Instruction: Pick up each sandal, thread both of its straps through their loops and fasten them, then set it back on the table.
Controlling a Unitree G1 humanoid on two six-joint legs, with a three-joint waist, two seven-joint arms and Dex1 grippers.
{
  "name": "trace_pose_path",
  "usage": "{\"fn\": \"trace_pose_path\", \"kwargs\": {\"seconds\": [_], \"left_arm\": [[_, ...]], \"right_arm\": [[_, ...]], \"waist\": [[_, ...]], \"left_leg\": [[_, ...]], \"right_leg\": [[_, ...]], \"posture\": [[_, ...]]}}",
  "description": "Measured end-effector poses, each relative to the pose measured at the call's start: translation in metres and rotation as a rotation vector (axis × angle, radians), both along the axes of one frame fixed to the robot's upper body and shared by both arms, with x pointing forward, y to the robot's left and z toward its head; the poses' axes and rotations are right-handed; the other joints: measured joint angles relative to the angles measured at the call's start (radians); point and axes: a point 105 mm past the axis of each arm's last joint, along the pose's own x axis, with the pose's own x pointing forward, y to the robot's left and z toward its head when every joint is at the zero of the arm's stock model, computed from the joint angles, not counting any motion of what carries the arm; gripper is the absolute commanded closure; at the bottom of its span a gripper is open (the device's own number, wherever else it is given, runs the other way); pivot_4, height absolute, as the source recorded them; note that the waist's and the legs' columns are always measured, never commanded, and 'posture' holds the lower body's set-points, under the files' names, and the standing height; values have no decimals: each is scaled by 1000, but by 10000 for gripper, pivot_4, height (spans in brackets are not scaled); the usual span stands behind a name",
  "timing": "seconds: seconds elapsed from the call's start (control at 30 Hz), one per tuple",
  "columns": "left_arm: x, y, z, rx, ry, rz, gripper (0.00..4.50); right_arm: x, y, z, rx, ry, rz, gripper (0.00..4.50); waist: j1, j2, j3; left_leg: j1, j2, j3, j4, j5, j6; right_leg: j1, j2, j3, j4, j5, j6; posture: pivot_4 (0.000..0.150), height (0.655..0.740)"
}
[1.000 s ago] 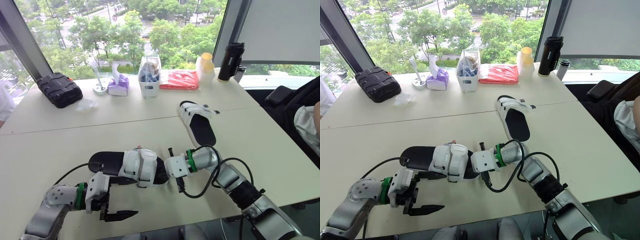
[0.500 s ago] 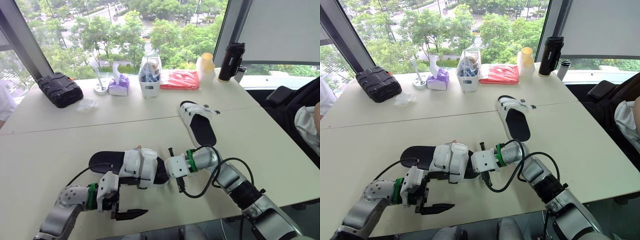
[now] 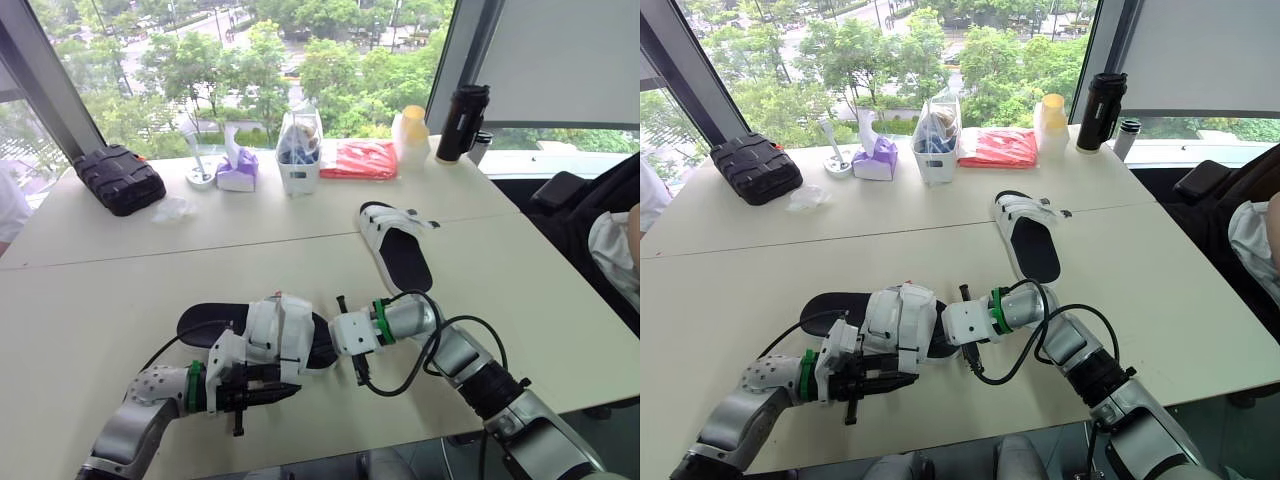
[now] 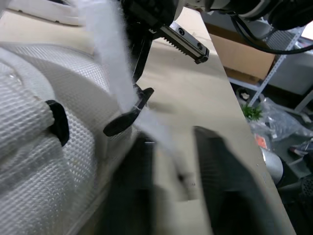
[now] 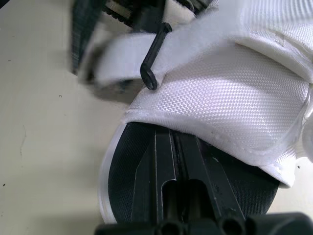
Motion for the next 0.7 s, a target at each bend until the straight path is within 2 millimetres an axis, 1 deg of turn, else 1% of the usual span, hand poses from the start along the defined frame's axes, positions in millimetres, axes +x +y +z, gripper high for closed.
{"fn": "trace_pose_path", "kwargs": {"seconds": [0.1,0.17,0.27,0.33,0.4,0.53,0.7], "left_arm": [[-1,1,-3,10,41,-4,44341],[-6,1,-4,27,73,-24,44341],[-23,7,-7,87,137,-94,44341],[-40,8,-16,106,216,-144,44341],[-47,8,-17,114,243,-164,44341],[-51,10,-18,144,247,-186,44341],[-51,9,-16,149,207,-198,44341]], "right_arm": [[0,0,0,0,0,0,45000],[0,0,0,0,0,0,45000],[0,0,0,1,0,1,45000],[-1,0,0,2,0,2,45000],[-1,0,0,1,0,3,45000],[-1,1,0,3,-1,5,45000],[-2,1,0,2,0,7,45000]], "waist": [[0,0,0],[0,0,0],[-2,1,0],[-3,1,0],[-1,0,0],[-2,1,0],[-2,1,0]], "left_leg": [[0,0,0,0,0,0],[0,0,0,0,0,0],[0,0,0,-1,0,0],[0,0,1,-1,0,1],[0,1,0,-1,0,1],[0,1,0,-1,0,1],[0,1,0,-1,-1,1]], "right_leg": [[0,0,0,0,0,0],[0,0,0,0,0,0],[0,0,0,0,-1,0],[0,0,1,0,-1,0],[0,0,0,0,-1,0],[0,0,0,0,-2,0],[0,-1,0,0,-2,-1]], "posture": [[1500,7400],[1500,7400],[1500,7400],[1500,7400],[1500,7400],[1500,7400],[1500,7400]]}}
